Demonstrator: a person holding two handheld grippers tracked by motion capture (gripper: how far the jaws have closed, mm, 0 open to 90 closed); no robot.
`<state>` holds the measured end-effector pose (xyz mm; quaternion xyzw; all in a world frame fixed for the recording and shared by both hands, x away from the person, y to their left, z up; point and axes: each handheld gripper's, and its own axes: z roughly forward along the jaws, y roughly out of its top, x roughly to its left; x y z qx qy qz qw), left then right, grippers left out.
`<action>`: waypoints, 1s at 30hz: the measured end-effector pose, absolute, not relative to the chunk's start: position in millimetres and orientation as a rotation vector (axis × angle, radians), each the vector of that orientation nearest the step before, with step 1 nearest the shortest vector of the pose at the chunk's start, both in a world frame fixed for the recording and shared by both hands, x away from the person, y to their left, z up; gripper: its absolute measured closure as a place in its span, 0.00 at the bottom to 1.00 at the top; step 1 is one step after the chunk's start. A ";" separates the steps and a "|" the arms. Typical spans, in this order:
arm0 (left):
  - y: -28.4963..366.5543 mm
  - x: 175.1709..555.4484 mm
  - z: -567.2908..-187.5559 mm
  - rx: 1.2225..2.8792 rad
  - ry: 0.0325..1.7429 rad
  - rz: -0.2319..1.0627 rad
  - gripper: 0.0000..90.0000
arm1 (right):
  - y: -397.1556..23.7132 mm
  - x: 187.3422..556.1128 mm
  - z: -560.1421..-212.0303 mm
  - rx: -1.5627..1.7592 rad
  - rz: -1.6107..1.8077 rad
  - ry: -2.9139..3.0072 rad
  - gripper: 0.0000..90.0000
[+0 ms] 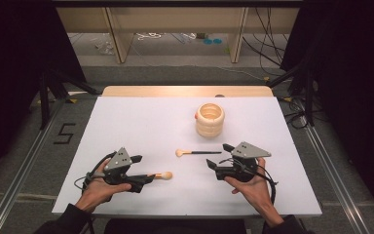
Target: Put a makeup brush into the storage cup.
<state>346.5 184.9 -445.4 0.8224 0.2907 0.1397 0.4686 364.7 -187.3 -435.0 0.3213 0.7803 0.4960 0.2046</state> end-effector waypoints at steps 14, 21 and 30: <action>184.9 345.3 -444.6 2.017 0.710 0.348 0.19 | -155.7 409.7 -444.7 0.844 1.239 2.377 0.25; 184.1 345.3 -445.8 2.014 0.714 0.331 0.19 | -151.1 427.6 -447.8 0.834 1.187 2.458 0.30; 185.5 345.4 -444.4 2.021 0.698 0.349 0.19 | -138.5 447.1 -449.9 0.727 1.070 2.529 0.35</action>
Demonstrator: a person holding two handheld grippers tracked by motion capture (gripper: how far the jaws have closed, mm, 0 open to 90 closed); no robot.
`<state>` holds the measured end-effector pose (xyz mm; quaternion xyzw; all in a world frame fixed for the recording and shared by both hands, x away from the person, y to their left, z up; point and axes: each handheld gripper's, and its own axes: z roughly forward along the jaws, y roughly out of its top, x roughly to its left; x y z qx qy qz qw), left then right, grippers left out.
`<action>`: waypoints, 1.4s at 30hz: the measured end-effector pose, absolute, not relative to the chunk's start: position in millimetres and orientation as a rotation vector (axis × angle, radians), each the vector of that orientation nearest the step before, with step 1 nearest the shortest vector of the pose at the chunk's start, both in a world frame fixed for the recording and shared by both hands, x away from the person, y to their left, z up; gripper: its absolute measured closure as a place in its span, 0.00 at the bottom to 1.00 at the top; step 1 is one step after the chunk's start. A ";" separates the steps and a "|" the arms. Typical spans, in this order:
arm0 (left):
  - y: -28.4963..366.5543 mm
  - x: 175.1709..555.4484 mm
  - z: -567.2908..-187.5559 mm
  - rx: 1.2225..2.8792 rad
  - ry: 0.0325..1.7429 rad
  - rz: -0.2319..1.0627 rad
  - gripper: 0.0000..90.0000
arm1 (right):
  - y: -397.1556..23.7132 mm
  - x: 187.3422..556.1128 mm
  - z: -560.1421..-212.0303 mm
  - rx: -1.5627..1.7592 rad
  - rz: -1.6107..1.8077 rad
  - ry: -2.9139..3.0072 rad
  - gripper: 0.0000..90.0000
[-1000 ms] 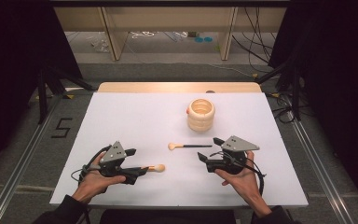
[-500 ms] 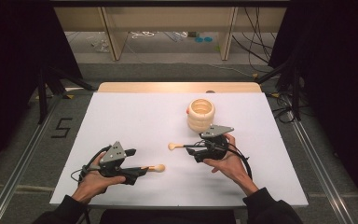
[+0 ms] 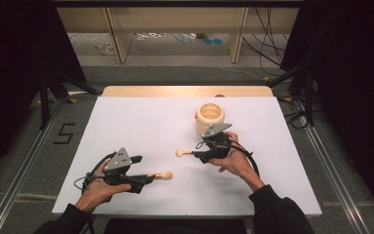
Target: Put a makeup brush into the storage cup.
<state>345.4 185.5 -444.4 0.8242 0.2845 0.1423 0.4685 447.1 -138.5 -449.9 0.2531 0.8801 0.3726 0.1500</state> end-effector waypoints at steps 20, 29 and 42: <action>185.9 343.2 -444.3 2.004 0.725 0.338 0.19 | -112.0 474.0 -457.0 0.602 0.817 2.758 0.54; 187.6 342.1 -443.5 2.007 0.718 0.341 0.19 | -107.4 481.7 -458.1 0.614 0.694 2.812 0.59; 188.5 335.8 -442.1 1.995 0.718 0.334 0.19 | -107.3 487.1 -459.2 0.615 0.596 2.881 0.69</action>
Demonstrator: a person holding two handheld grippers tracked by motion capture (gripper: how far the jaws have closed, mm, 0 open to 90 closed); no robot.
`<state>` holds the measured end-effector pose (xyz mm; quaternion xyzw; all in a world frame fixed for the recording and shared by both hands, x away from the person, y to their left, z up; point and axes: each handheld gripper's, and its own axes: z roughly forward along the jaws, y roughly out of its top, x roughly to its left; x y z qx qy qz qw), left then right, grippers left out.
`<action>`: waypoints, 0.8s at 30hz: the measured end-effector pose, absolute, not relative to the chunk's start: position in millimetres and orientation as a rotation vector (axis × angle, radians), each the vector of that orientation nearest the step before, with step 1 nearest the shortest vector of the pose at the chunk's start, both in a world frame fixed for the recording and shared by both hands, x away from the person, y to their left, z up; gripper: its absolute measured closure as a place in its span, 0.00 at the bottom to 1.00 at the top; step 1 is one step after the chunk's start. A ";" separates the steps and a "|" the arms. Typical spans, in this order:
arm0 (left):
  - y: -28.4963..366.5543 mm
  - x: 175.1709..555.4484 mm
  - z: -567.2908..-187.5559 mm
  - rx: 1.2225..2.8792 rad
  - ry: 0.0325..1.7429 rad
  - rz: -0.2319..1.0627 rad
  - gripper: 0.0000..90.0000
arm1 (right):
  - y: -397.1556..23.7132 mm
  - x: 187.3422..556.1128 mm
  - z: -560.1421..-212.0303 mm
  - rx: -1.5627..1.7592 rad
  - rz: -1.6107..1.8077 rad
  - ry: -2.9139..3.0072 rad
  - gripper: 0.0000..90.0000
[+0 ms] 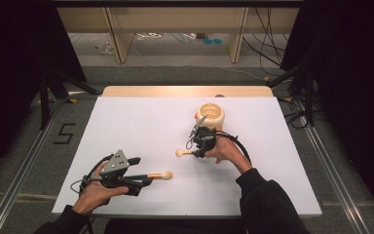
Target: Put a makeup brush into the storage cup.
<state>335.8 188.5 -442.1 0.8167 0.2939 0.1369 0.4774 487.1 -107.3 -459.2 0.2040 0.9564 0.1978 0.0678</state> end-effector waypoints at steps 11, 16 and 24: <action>189.6 335.4 -442.2 1.995 0.719 0.329 0.19 | -103.6 494.0 -458.3 0.595 0.563 2.939 0.77; 189.6 335.6 -442.3 1.991 0.723 0.330 0.19 | -99.7 497.4 -459.5 0.618 0.484 2.967 0.82; 190.3 335.2 -442.2 1.990 0.724 0.333 0.19 | -96.4 504.1 -458.3 0.599 0.414 2.991 0.86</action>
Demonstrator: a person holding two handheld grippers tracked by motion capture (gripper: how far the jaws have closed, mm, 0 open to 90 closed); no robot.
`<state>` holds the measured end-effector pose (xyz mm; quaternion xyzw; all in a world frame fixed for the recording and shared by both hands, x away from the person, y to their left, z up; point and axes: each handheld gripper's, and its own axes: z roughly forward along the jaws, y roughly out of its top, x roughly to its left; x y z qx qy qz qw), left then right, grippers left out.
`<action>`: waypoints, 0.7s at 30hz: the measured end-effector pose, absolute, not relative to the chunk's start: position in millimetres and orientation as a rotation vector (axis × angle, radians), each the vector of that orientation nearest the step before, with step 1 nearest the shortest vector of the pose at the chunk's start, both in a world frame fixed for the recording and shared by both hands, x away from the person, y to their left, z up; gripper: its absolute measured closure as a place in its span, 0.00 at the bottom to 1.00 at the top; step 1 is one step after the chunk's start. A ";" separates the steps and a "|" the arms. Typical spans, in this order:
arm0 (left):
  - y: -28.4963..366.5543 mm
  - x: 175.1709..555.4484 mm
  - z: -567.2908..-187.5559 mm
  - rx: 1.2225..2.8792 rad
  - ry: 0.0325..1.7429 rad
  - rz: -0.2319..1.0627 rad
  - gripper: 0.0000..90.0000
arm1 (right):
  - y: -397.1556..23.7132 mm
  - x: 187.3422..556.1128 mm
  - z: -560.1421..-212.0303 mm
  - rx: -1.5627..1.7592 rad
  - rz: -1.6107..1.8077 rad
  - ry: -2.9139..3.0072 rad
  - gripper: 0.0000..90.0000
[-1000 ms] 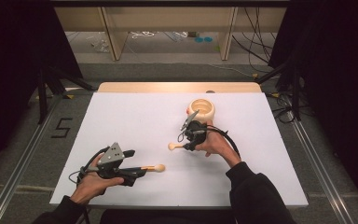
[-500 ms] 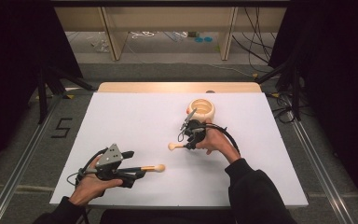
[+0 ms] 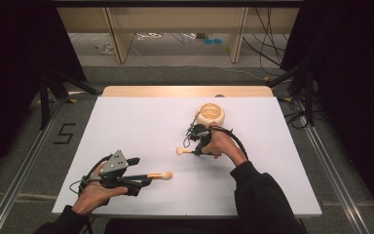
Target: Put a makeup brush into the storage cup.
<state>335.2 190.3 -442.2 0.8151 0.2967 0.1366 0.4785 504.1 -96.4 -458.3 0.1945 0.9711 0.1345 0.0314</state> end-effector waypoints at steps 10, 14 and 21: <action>190.5 335.1 -441.7 1.989 0.733 0.332 0.19 | -89.2 509.8 -456.6 0.593 0.324 3.022 0.88; 190.5 335.4 -441.0 1.992 0.724 0.339 0.19 | -89.7 512.9 -457.6 0.568 0.328 3.026 0.89; 190.2 335.4 -440.7 1.993 0.724 0.334 0.19 | -86.4 514.5 -456.4 0.568 0.277 3.039 0.90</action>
